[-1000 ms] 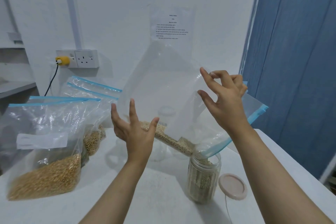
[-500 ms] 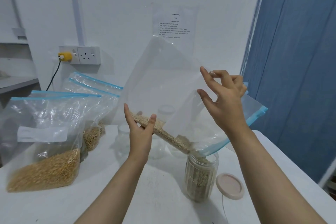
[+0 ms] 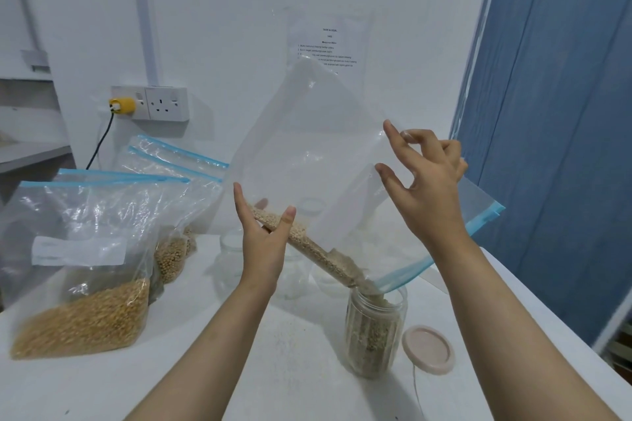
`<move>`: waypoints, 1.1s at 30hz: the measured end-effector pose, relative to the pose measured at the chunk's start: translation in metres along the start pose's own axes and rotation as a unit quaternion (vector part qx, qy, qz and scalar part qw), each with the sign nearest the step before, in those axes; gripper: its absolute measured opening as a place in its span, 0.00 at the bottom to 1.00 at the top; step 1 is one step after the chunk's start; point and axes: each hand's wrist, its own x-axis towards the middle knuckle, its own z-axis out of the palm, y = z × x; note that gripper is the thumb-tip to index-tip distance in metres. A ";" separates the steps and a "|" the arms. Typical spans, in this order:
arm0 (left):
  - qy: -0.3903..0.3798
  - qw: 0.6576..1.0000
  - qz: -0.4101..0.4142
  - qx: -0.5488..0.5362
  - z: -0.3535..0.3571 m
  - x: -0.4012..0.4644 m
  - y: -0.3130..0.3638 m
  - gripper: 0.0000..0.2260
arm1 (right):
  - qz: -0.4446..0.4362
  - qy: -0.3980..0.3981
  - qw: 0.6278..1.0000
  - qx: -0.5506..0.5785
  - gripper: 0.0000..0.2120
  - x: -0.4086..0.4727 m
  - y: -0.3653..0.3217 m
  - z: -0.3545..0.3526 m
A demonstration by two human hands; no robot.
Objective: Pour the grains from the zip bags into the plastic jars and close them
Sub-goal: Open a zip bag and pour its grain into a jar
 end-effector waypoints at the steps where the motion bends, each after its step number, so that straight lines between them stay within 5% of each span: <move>1: -0.001 1.000 0.001 0.003 0.000 0.000 0.000 0.43 | 0.000 0.000 1.000 -0.001 0.24 0.000 0.000 0.000; 33: -0.020 1.000 0.013 0.008 -0.005 -0.004 0.008 0.44 | 0.003 0.019 1.000 -0.007 0.24 0.000 -0.004 -0.004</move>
